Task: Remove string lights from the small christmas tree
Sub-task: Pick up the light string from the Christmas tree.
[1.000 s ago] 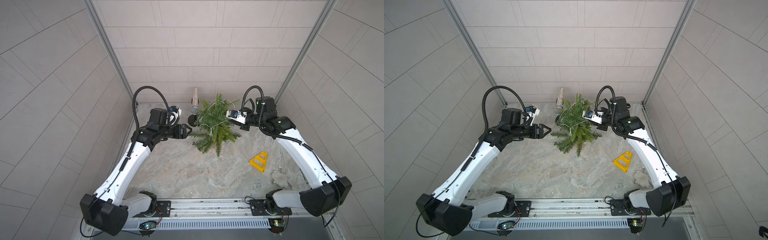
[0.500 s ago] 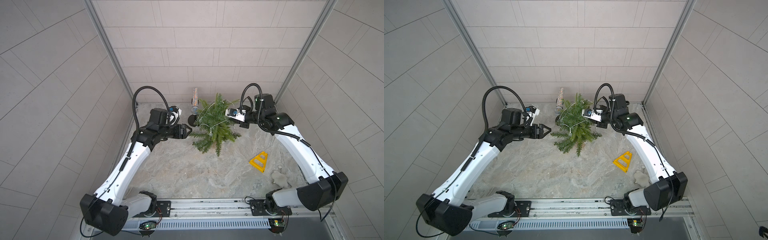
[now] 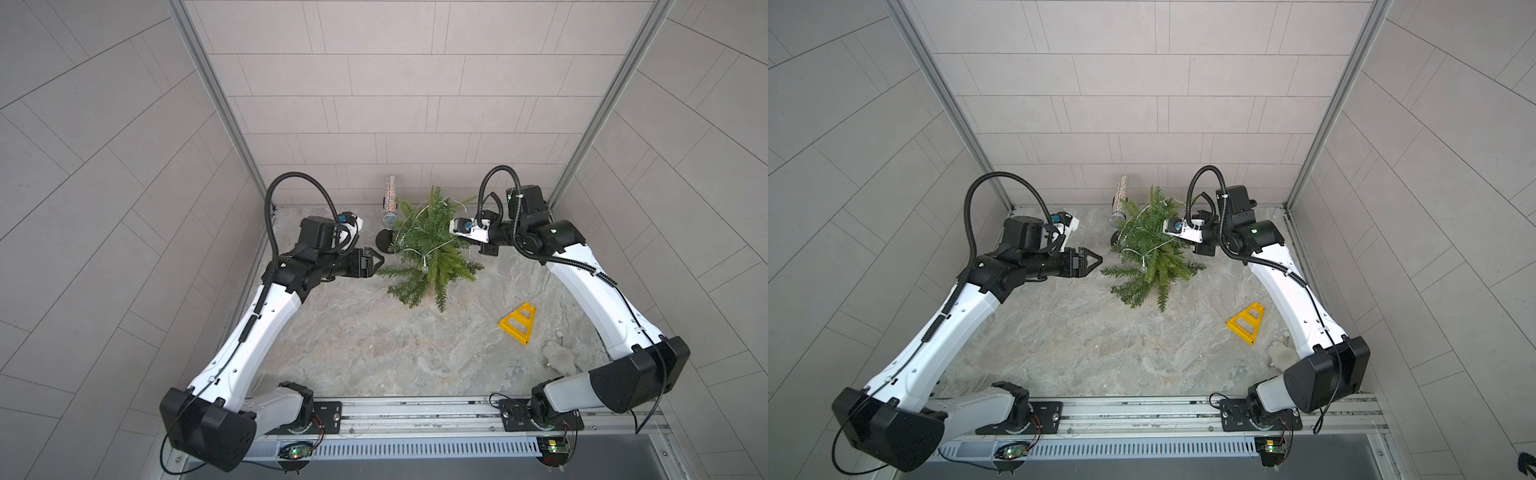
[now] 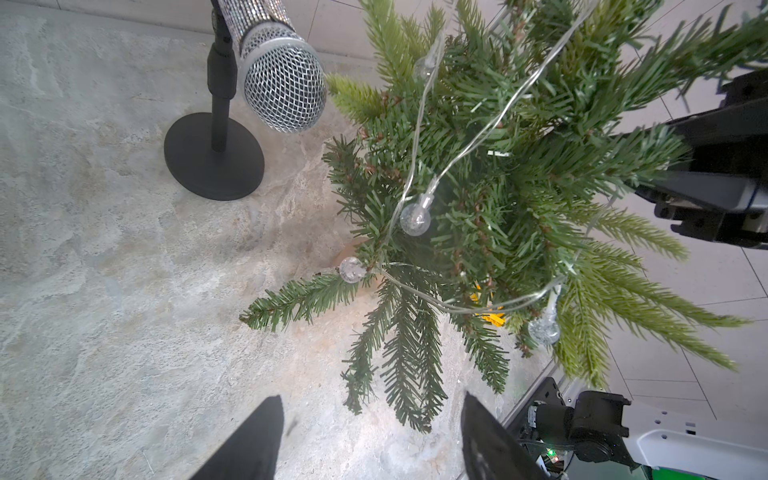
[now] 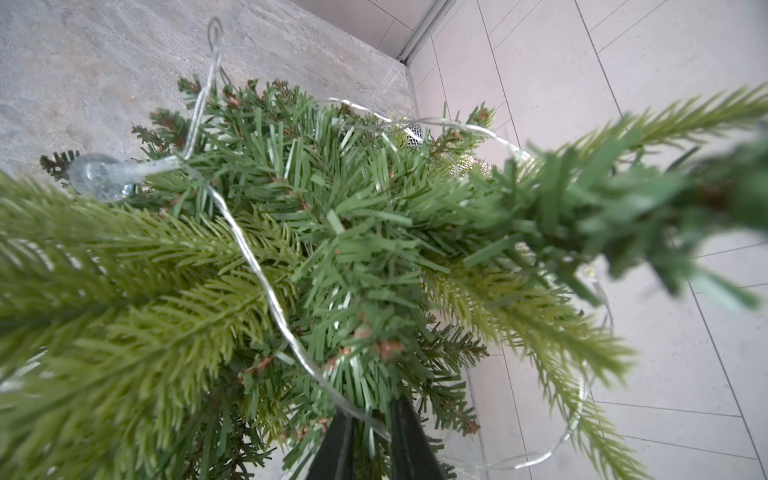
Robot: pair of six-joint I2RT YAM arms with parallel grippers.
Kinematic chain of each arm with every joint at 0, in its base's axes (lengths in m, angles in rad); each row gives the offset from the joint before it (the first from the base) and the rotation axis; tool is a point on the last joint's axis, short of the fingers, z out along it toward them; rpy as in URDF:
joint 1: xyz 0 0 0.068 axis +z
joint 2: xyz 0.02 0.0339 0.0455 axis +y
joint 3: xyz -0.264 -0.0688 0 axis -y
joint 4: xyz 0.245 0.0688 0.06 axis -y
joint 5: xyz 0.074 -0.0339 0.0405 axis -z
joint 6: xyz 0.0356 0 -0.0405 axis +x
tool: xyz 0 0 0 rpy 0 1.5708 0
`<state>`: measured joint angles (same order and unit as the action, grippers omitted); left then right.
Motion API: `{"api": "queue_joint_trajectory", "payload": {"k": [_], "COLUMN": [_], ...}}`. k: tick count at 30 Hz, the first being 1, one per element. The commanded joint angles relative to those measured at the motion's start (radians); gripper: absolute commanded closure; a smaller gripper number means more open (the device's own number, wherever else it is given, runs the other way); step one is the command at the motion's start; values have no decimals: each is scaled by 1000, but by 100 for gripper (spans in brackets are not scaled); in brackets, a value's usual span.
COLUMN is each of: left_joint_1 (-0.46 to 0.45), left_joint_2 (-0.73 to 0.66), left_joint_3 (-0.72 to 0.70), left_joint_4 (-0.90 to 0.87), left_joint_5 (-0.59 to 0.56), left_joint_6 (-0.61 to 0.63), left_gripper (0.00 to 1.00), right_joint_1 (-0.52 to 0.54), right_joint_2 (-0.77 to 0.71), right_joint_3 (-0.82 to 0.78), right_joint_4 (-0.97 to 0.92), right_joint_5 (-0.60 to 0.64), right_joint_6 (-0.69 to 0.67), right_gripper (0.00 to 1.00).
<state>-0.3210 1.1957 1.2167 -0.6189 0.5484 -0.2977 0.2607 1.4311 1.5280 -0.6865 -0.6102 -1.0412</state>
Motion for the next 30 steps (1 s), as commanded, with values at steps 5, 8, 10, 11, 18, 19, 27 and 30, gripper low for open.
{"api": "queue_joint_trajectory", "payload": {"k": [5,8,10,11,18,19,27,30], "left_joint_1": [-3,-3,-4,-3,-4,-3,-3,-3], "left_joint_2": [-10,-10,-10,-10,-14,-14,-25,-30], "left_joint_3": [-7,-7,-5,-5,-6,-6,-11,-16], "left_joint_4": [-13,-13,-12,-12,-13,-13,-5,-4], "left_joint_5": [-10,-10,-10,-11,-15,-13,-13,-18], "left_joint_6": [4,5,3,5,4,3,-6,-5], "left_gripper": [27,27,27,27,27,27,26,26], "right_joint_1": [-1,-1,-1,-1,-1,-1,-1,-1], "right_joint_2": [-15,-27,-39,-44,-95,-102,-106,-102], "right_joint_3": [-12,-18,-27,-31,-65,-69,-46,-38], "right_joint_4": [-6,0,8,9,24,27,6,-10], "right_joint_5": [-24,-17,-14,-13,-3,-3,10,9], "right_joint_6": [-22,-22,-18,-17,2,7,36,51], "right_gripper": [88,93,95,96,97,97,97,95]}}
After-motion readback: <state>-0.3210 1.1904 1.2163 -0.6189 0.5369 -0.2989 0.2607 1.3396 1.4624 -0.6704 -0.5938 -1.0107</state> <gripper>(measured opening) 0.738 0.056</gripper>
